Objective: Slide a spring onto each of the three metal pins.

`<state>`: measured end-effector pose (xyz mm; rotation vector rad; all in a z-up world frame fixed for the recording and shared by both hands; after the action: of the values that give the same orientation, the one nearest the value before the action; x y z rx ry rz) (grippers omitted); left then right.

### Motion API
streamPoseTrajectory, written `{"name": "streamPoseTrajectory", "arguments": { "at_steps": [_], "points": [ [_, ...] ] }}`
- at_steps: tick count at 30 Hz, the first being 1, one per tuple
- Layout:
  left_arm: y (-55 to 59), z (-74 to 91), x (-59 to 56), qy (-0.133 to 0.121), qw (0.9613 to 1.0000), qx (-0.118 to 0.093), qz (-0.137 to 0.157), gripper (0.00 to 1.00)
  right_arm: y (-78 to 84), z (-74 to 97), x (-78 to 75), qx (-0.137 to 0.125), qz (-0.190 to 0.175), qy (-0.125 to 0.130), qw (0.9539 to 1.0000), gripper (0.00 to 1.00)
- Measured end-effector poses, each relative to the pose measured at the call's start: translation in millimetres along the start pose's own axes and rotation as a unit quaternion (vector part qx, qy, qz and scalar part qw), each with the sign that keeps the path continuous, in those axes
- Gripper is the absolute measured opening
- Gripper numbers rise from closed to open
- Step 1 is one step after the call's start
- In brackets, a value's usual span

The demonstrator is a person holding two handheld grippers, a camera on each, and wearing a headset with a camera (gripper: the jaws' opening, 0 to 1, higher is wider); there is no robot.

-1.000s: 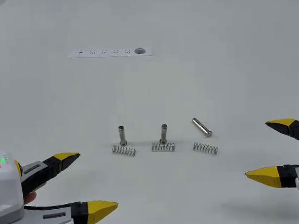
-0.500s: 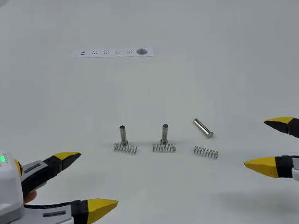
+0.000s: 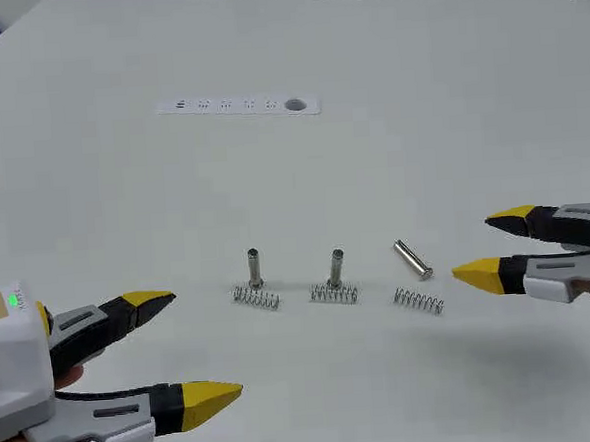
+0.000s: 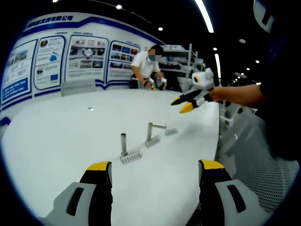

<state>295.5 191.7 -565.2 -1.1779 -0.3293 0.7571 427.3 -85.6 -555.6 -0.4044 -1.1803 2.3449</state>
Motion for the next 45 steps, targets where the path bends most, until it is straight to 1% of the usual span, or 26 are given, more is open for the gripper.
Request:
{"name": "streamPoseTrajectory", "arguments": {
  "at_steps": [4, 8, 9, 14, 18, 20, 22, 24, 26, 28, 32, 39, 45],
  "points": [
    [-0.2, 0.5, -0.4, -0.002, 1.0000, -0.001, 0.002, 0.76, -3.6, -19.7, -4.1, 0.027, 0.011, -0.001, 0.9996, 0.45],
    [0.1, 1.4, -0.3, -0.004, 1.0000, 0.000, 0.003, 0.76, -7.2, -36.3, -6.2, 0.045, 0.010, -0.003, 0.9989, 0.41],
    [0.2, 1.7, -0.5, -0.004, 1.0000, 0.000, 0.002, 0.76, -7.6, -41.0, -8.5, 0.057, 0.016, 0.002, 0.9982, 0.39],
    [-1.1, 3.2, 0.2, -0.009, 1.0000, -0.002, 0.003, 0.76, -12.9, -60.9, -9.1, 0.083, 0.021, 0.003, 0.9963, 0.32],
    [-1.1, 4.5, 0.4, -0.012, 0.9999, -0.004, 0.003, 0.76, -9.1, -73.4, -11.0, 0.116, 0.018, 0.011, 0.9931, 0.29],
    [-0.1, 5.6, 0.1, -0.013, 0.9999, -0.004, 0.004, 0.76, -7.8, -79.6, -11.8, 0.125, 0.017, 0.015, 0.9919, 0.27],
    [1.5, 6.8, 0.3, -0.015, 0.9999, -0.003, 0.006, 0.76, -4.5, -84.6, -12.8, 0.140, 0.007, 0.020, 0.9899, 0.26],
    [3.1, 8.1, 0.8, -0.018, 0.9998, -0.004, 0.008, 0.76, -0.9, -88.8, -14.0, 0.152, 0.004, 0.026, 0.9880, 0.24],
    [4.2, 8.9, 1.0, -0.019, 0.9998, -0.004, 0.010, 0.76, 0.9, -92.0, -13.7, 0.157, 0.002, 0.026, 0.9873, 0.22],
    [5.6, 9.5, 1.2, -0.021, 0.9997, -0.004, 0.012, 0.76, 4.7, -95.2, -14.0, 0.170, -0.004, 0.030, 0.9850, 0.21],
    [7.5, 10.1, 1.6, -0.022, 0.9996, -0.005, 0.015, 0.76, 9.4, -99.4, -16.3, 0.184, -0.012, 0.039, 0.9821, 0.18],
    [8.7, 10.0, 2.8, -0.024, 0.9995, -0.008, 0.018, 0.76, 13.7, -102.6, -15.3, 0.196, -0.027, 0.039, 0.9794, 0.17],
    [8.9, 10.4, 3.7, -0.025, 0.9994, -0.009, 0.020, 0.76, 14.7, -104.1, -15.7, 0.200, -0.038, 0.036, 0.9784, 0.16]
  ]
}}
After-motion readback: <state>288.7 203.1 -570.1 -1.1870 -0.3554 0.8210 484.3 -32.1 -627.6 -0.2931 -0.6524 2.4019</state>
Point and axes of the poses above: the centre of the closed fingertips' face, and the gripper's own axes: z roughly backward along the fingers, x roughly to its left, y roughly out of its underside, the point moved 4 cm from there along z, roughly backward along the fingers, and after that the axes turned 2 degrees about x, right-handed, at the moved point
